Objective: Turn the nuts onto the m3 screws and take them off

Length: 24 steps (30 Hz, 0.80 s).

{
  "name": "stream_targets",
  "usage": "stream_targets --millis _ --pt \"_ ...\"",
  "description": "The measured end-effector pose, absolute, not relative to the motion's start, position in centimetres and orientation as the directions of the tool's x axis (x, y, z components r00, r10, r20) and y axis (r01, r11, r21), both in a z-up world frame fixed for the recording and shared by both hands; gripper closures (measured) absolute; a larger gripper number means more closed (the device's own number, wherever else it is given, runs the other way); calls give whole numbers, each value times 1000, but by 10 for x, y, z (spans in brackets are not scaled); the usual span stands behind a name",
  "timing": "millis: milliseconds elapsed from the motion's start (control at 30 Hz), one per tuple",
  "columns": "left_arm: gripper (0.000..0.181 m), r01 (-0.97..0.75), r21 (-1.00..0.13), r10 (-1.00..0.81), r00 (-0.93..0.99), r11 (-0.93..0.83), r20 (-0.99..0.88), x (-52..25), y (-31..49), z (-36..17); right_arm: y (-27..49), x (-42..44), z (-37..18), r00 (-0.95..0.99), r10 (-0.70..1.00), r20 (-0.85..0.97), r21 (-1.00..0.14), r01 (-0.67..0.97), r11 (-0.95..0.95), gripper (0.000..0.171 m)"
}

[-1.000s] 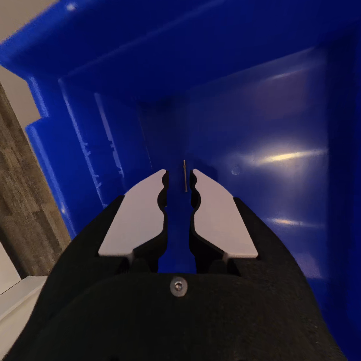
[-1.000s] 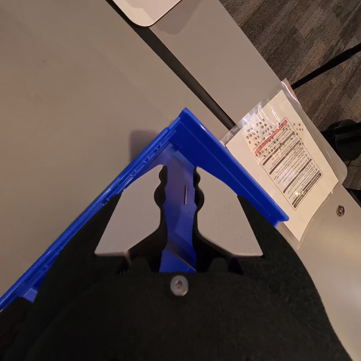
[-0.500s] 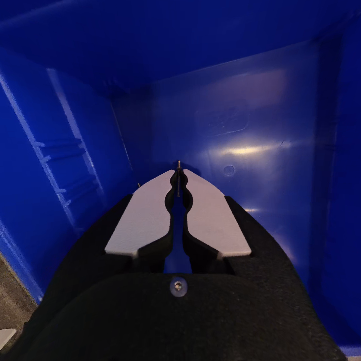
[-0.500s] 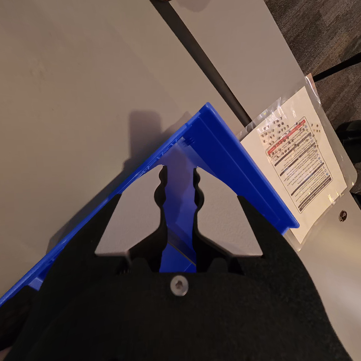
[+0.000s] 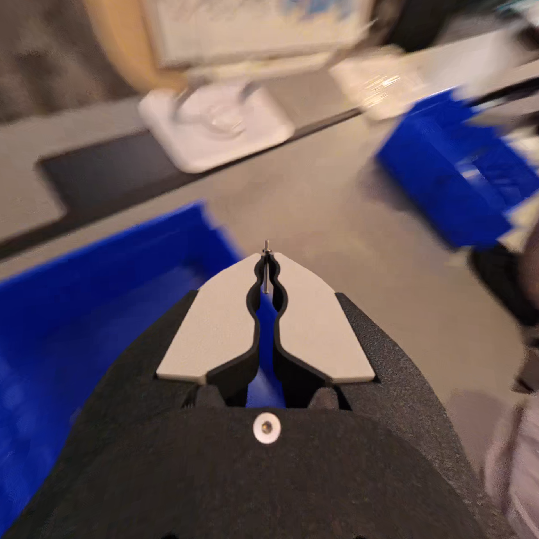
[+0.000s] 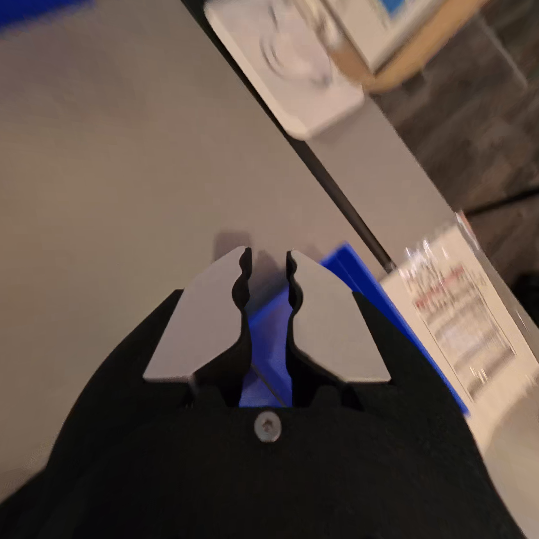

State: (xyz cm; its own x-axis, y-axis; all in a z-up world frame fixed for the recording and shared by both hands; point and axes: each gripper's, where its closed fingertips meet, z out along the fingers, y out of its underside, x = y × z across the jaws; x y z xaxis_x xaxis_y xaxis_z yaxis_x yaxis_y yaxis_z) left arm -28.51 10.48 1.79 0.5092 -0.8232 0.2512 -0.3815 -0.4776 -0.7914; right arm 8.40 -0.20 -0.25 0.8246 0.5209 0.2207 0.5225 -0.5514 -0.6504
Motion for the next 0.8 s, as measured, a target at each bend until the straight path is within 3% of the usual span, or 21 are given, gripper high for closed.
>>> stream_targets --millis 100,200,367,800 --pt "179 -272 -904 -933 239 -331 270 -223 46 73 -13 -1 46 710 697 95 -858 413 -304 149" --pt "179 -222 -928 -950 -25 -299 312 -176 -12 93 -48 -80 85 487 874 10 -964 236 -121 145" --pt "179 -239 -921 -916 -190 -306 354 -137 -61 90 -76 -126 111 347 938 -23 -999 34 -37 143" --pt "179 -223 -922 -896 -249 -316 368 -129 -78 94 -68 -138 97 274 943 -190 -981 -77 -176 162"
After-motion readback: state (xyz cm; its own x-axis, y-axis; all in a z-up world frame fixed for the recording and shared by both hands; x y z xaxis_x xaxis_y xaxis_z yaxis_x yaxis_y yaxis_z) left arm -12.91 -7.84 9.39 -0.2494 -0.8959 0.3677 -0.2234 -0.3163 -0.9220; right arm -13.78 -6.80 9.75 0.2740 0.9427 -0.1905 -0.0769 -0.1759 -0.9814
